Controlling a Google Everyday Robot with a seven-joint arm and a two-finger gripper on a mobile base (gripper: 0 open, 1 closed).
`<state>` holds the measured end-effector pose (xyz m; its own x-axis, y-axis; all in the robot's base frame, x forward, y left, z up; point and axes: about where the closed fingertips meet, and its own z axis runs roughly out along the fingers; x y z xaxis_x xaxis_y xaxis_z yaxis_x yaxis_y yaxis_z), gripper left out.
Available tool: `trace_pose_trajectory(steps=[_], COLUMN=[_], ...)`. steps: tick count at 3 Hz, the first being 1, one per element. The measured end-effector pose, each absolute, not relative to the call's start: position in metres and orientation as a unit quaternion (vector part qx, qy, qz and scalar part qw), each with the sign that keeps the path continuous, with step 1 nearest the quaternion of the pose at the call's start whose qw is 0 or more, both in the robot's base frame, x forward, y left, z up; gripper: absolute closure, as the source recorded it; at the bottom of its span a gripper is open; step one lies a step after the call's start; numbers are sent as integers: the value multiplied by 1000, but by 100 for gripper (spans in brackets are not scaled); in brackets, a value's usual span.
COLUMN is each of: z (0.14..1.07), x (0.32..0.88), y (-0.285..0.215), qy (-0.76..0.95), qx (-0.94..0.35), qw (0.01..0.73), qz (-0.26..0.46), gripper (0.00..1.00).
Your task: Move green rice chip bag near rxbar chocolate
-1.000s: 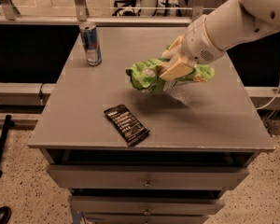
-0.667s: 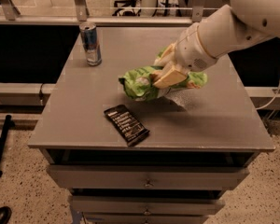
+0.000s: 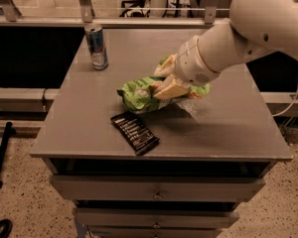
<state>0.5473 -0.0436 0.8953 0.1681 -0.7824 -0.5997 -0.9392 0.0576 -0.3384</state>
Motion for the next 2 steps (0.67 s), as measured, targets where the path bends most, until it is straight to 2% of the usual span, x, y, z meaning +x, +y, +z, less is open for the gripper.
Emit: trace_pose_trajectory(steps=[1,2], z=[892,894], x=[547,547], y=[-40,-47], qy=[632,633], qx=[-680,-679], qw=[355,356], qz=[109,107], gripper=[9,0])
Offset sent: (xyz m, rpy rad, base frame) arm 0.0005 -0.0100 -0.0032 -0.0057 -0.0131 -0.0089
